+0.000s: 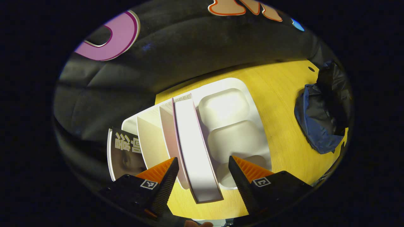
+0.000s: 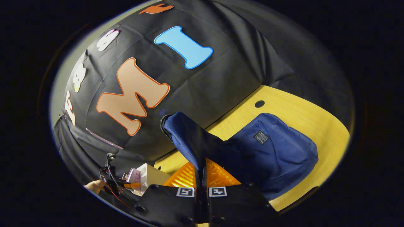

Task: Open the schoolbag, grab two books from the bookshelf and put them into the schoolbag.

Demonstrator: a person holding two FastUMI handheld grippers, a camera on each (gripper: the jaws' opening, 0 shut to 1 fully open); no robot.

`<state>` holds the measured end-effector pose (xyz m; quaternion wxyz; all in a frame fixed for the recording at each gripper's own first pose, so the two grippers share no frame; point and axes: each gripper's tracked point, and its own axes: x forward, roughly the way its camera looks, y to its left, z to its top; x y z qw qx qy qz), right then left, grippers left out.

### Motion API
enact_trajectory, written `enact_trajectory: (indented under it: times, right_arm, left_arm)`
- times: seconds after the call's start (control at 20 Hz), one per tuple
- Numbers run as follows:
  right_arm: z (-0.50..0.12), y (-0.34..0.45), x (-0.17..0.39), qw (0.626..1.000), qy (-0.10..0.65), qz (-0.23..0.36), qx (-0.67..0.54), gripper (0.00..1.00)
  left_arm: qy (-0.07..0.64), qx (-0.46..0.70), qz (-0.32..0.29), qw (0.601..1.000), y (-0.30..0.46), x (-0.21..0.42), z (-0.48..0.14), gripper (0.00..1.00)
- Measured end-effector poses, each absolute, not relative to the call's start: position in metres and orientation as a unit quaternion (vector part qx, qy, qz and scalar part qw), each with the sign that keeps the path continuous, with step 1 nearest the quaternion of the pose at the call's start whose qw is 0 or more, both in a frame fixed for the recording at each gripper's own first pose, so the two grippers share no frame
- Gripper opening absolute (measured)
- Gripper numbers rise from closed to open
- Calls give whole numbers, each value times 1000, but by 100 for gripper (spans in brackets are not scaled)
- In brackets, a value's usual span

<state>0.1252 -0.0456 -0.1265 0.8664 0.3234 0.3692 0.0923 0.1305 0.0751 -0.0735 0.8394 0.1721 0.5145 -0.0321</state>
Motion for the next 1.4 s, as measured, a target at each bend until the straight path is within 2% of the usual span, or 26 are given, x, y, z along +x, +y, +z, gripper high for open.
enact_trajectory:
  times: [0.05,0.2,0.45,0.5,0.55,0.6,0.75,0.8,0.9,0.95,1.0,1.15,1.35,1.4]
  right_arm:
    - [-127,-45,124,866,369,94,323,3]
    - [-128,-45,123,866,369,99,322,3]
    - [-128,-47,122,864,368,98,330,3]
    - [-127,-47,122,864,368,99,330,3]
    - [-129,-46,122,864,369,99,328,3]
    - [-129,-45,122,864,370,101,327,3]
    - [-131,-43,122,863,374,104,325,3]
    - [-131,-43,123,863,374,104,324,3]
    - [-131,-43,123,863,374,105,322,3]
    - [-131,-43,122,863,375,105,322,3]
    - [-132,-43,122,863,376,105,321,3]
    - [-131,-42,122,864,377,106,317,3]
    - [-131,-40,122,864,379,107,315,3]
    - [-131,-41,123,863,379,107,315,3]
  left_arm:
    - [532,160,-42,831,74,127,-76,92]
    - [547,169,-1,820,100,132,-72,39]
    - [554,155,-32,818,101,129,-64,32]
    - [552,152,-34,819,102,128,-59,28]
    - [547,148,-34,823,103,128,-54,31]
    - [539,144,-32,829,105,131,-47,28]
    - [526,138,-36,838,109,130,-28,31]
    - [522,137,-38,841,109,130,-23,27]
    - [512,138,-42,846,110,127,-12,31]
    - [506,139,-43,850,111,125,-6,27]
    - [498,139,-44,855,111,124,1,31]
    - [473,135,-43,869,113,116,27,31]
    - [431,122,-37,893,115,104,73,30]
    - [416,115,-35,901,115,101,87,27]
